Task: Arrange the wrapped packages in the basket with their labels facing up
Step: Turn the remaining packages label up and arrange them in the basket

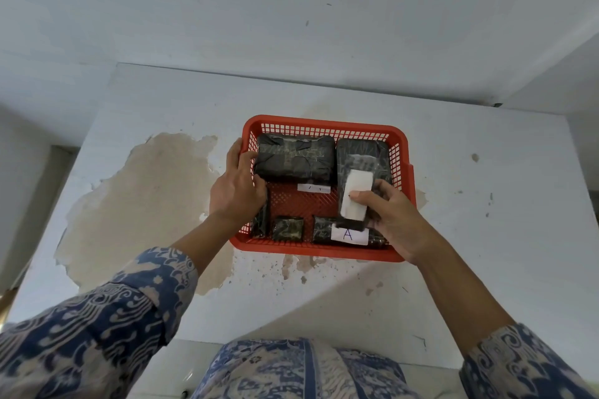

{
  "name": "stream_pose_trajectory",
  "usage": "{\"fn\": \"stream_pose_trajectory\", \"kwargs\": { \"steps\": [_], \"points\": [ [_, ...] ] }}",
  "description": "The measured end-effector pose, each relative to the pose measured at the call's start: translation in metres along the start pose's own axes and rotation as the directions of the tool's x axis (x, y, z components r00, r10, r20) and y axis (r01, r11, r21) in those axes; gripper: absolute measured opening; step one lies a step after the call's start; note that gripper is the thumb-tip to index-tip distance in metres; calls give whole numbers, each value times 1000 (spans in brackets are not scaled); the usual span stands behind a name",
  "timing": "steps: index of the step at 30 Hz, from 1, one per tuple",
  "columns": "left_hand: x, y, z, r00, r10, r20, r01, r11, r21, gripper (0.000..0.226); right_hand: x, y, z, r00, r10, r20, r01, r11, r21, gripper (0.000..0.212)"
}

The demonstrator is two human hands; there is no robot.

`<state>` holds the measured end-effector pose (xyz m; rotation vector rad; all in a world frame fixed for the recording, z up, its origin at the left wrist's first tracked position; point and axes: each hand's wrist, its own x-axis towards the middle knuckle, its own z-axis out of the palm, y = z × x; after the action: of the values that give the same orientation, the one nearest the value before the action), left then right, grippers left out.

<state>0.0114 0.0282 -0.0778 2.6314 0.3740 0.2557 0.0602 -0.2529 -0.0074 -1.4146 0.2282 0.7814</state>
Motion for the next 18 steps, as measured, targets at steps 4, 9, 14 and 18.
{"fn": "stream_pose_trajectory", "kwargs": {
  "steps": [4,9,14,18],
  "points": [
    [0,0,0,1000,1,-3,-1,1000,2,42,3,-1,11,999,33,-24,-31,998,60,43],
    [0,0,1,1000,-18,6,18,1000,0,42,6,5,20,998,22,-51,-18,998,66,45],
    [1,-2,1,1000,-14,4,14,1000,-4,42,8,5,19,999,28,26,-32,990,134,36],
    [0,-1,2,1000,-19,3,19,1000,-5,42,12,6,14,999,42,-16,-39,987,156,32]
  ]
}}
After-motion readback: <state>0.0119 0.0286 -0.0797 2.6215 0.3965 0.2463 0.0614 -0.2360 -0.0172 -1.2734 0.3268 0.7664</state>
